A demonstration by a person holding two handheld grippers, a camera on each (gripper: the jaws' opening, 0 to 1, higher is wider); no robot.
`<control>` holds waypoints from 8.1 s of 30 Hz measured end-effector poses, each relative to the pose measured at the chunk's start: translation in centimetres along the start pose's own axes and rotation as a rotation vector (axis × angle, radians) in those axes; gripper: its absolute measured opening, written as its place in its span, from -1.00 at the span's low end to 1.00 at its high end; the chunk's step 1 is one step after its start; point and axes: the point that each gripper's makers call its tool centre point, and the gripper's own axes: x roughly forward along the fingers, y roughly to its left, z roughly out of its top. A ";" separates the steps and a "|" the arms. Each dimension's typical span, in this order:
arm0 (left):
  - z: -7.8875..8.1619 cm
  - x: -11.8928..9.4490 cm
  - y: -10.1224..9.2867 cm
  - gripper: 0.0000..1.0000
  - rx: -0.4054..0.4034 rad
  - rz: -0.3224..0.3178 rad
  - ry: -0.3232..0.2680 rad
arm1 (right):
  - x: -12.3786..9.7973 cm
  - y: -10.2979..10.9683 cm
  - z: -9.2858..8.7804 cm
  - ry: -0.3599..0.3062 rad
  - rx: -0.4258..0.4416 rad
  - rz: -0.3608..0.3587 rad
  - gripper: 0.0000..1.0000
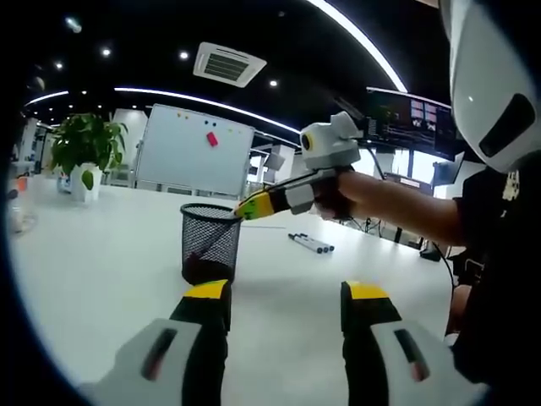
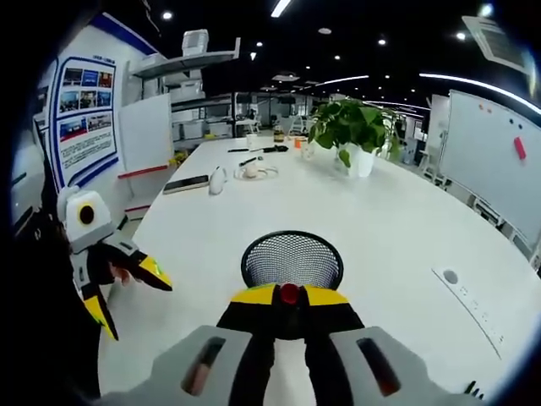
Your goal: Pick up the whiteboard markers from the pen holder and place them facing the whiteboard neatly
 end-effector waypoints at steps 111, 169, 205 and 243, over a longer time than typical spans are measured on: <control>0.0 0.1 -1.5 0.05 0.026 -0.012 0.012 | -6.3 -1.7 6.8 -0.175 0.016 -0.080 -0.74; -0.3 0.3 -2.0 0.04 0.014 -0.045 0.015 | -7.9 -3.8 5.8 -0.180 0.002 -0.217 -0.74; -0.7 0.8 -2.1 0.03 0.005 -0.060 0.036 | -8.3 -5.1 3.5 -0.174 0.049 -0.268 -0.74; -0.8 0.8 -2.5 0.03 0.012 -0.069 0.039 | -9.2 -5.4 2.2 -0.166 0.046 -0.332 -0.74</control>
